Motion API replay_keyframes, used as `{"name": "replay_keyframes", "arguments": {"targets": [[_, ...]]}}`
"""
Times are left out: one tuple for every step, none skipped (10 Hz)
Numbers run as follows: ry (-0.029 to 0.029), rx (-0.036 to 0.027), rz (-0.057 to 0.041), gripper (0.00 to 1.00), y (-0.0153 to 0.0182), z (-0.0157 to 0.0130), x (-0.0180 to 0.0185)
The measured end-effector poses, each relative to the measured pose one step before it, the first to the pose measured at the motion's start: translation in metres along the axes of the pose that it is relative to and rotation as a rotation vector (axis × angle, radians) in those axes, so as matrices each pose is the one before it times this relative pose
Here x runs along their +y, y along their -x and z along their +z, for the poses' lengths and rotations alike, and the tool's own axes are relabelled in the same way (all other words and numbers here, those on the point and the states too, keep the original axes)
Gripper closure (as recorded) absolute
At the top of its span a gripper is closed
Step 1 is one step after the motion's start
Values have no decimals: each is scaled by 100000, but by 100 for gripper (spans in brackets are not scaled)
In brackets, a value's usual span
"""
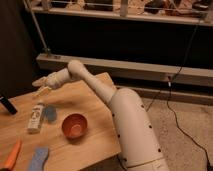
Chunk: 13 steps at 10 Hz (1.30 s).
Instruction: Place the eraser in the ceramic cup
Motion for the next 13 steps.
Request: {"name": "replay_keyframes", "arguments": {"targets": [[-2344, -1697, 813, 35, 352, 290, -101], [-1372, -1833, -365, 35, 279, 347, 126], [-350, -2127, -2049, 35, 274, 448, 396], [656, -2251, -3268, 35, 123, 704, 614], [674, -912, -1828, 35, -88, 442, 329], [949, -717, -2119, 35, -368, 612, 363], [702, 21, -1911, 35, -484, 440, 163], [378, 215, -1684, 35, -581, 378, -46], [-360, 132, -1052, 35, -444, 216, -364], [-563, -83, -824, 35, -413, 217, -560], [-575, -400, -425, 35, -207, 174, -473], [-335, -366, -207, 35, -116, 138, -311], [-182, -389, -162, 35, -96, 188, -260]]}}
